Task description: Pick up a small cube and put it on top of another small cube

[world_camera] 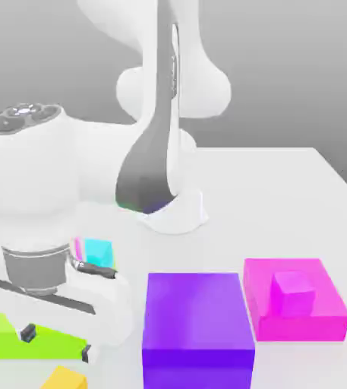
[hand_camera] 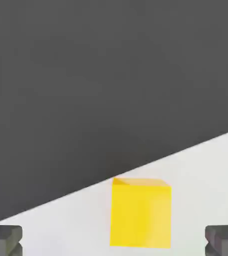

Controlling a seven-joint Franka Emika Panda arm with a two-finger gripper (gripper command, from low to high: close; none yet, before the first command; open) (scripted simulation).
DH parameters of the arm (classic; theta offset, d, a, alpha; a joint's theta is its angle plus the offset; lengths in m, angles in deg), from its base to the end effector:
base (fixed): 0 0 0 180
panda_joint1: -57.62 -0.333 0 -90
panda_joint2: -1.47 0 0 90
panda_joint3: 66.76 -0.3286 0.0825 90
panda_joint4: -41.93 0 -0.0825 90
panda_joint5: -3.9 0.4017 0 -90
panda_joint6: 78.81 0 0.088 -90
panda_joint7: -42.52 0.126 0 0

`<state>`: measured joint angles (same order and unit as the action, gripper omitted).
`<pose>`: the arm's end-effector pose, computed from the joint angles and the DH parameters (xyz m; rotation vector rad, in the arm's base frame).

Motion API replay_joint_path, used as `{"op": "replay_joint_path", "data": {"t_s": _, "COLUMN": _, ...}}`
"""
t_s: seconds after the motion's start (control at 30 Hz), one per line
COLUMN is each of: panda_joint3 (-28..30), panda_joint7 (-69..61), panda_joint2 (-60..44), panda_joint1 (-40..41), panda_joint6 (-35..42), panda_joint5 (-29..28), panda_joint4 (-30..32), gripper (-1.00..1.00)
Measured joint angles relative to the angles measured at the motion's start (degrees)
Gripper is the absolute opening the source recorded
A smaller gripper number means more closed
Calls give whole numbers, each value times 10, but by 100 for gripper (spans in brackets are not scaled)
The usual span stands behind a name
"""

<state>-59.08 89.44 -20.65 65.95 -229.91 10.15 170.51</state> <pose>0.5352 -0.1581 0.1730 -2.6022 1.7490 -0.0176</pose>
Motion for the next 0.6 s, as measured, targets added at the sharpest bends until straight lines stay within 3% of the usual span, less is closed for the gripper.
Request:
{"op": "replay_joint_path", "data": {"t_s": 0.1, "panda_joint3": -11, "panda_joint7": -8, "panda_joint2": -62, "panda_joint1": 10, "panda_joint6": -44, "panda_joint5": 13, "panda_joint4": -12, "gripper": 0}}
{"op": "replay_joint_path", "data": {"t_s": 0.13, "panda_joint3": -15, "panda_joint7": -11, "panda_joint2": -81, "panda_joint1": 14, "panda_joint6": -58, "panda_joint5": 17, "panda_joint4": -16, "gripper": -100}}
{"op": "replay_joint_path", "data": {"t_s": 0.37, "panda_joint3": -16, "panda_joint7": -12, "panda_joint2": -85, "panda_joint1": 15, "panda_joint6": -61, "panda_joint5": 18, "panda_joint4": -17, "gripper": -100}}
{"op": "replay_joint_path", "data": {"t_s": 0.5, "panda_joint3": -3, "panda_joint7": -1, "panda_joint2": -17, "panda_joint1": 5, "panda_joint6": -8, "panda_joint5": 1, "panda_joint4": -2, "gripper": -100}}
{"op": "replay_joint_path", "data": {"t_s": 0.6, "panda_joint3": -26, "panda_joint7": -30, "panda_joint2": 41, "panda_joint1": -17, "panda_joint6": 24, "panda_joint5": -15, "panda_joint4": 11, "gripper": -100}}
